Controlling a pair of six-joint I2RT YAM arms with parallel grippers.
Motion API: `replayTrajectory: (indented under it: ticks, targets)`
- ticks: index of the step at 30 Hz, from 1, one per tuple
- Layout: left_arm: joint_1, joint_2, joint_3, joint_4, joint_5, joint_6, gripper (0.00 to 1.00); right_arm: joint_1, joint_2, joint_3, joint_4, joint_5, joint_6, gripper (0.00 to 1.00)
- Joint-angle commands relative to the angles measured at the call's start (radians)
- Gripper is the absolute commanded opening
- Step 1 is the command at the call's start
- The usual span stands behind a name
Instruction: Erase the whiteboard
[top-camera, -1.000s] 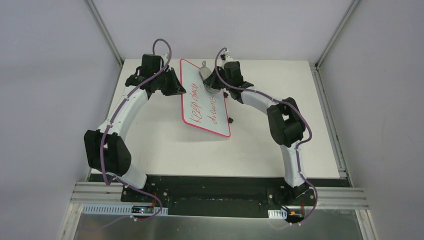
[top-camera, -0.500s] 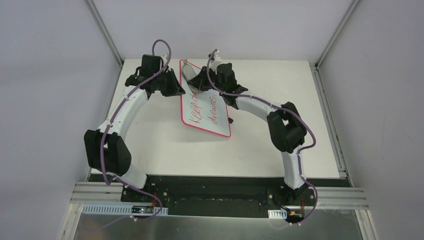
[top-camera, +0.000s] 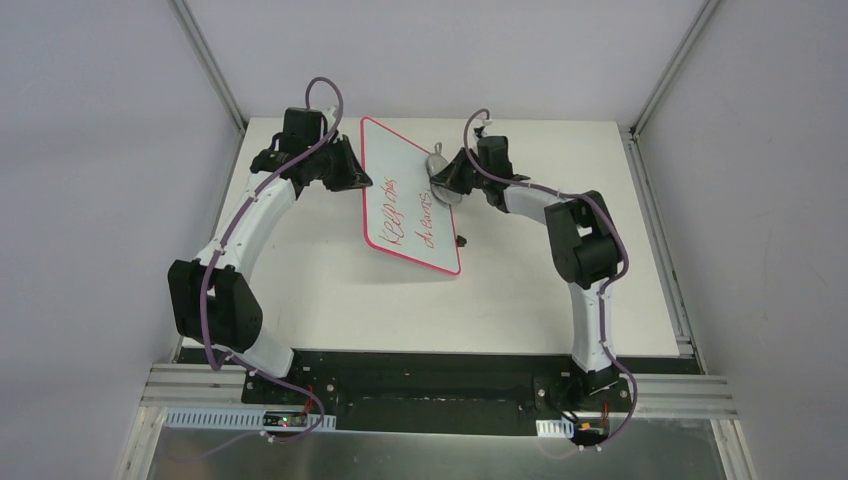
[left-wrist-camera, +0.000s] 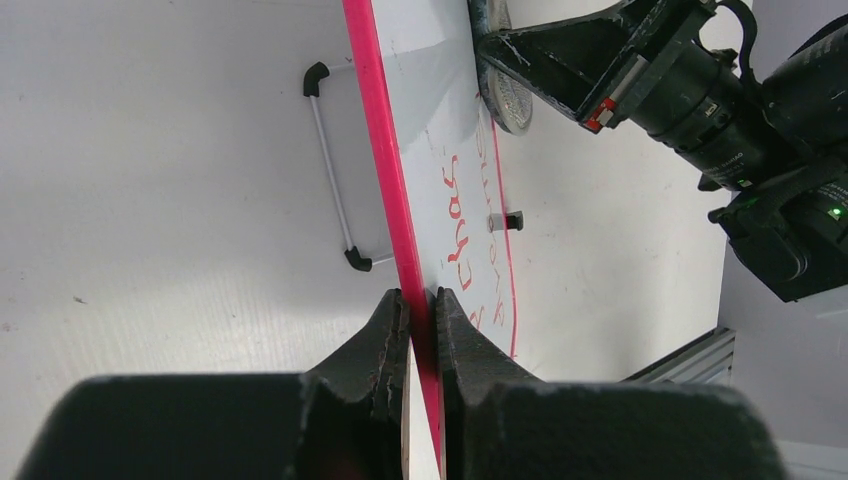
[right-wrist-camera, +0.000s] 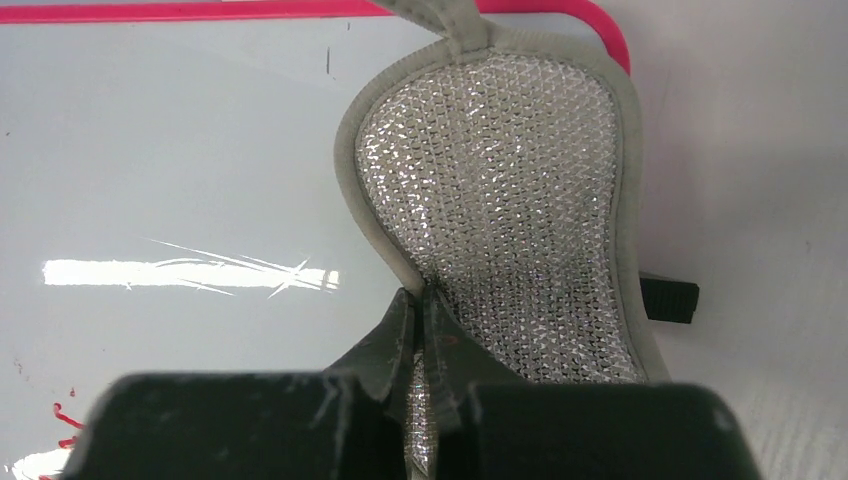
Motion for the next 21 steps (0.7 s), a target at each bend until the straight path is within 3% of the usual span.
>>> replayTrajectory:
  ticks: [1, 5, 9, 12, 18, 21]
  targets:
    - [-0.018, 0.011, 0.000, 0.015, 0.005, 0.051, 0.00, 0.105, 0.037, 0.079, -0.076, -0.055, -0.052, 0.00]
    - [-0.019, 0.010, -0.002, 0.017, 0.005, 0.049, 0.00, 0.192, -0.015, 0.084, -0.037, -0.062, -0.182, 0.00]
    - [-0.022, 0.011, -0.003, 0.017, 0.006, 0.048, 0.00, 0.278, -0.123, -0.011, 0.090, -0.122, -0.323, 0.00]
    - [-0.025, 0.013, -0.004, 0.020, 0.008, 0.044, 0.00, 0.311, -0.170, -0.059, 0.196, -0.164, -0.316, 0.00]
    - [-0.025, 0.013, -0.008, 0.023, 0.002, 0.046, 0.00, 0.346, -0.102, 0.049, 0.168, -0.216, -0.277, 0.00]
    - [-0.025, 0.010, -0.006, 0.022, 0.002, 0.047, 0.00, 0.343, -0.086, 0.064, 0.128, -0.131, -0.261, 0.00]
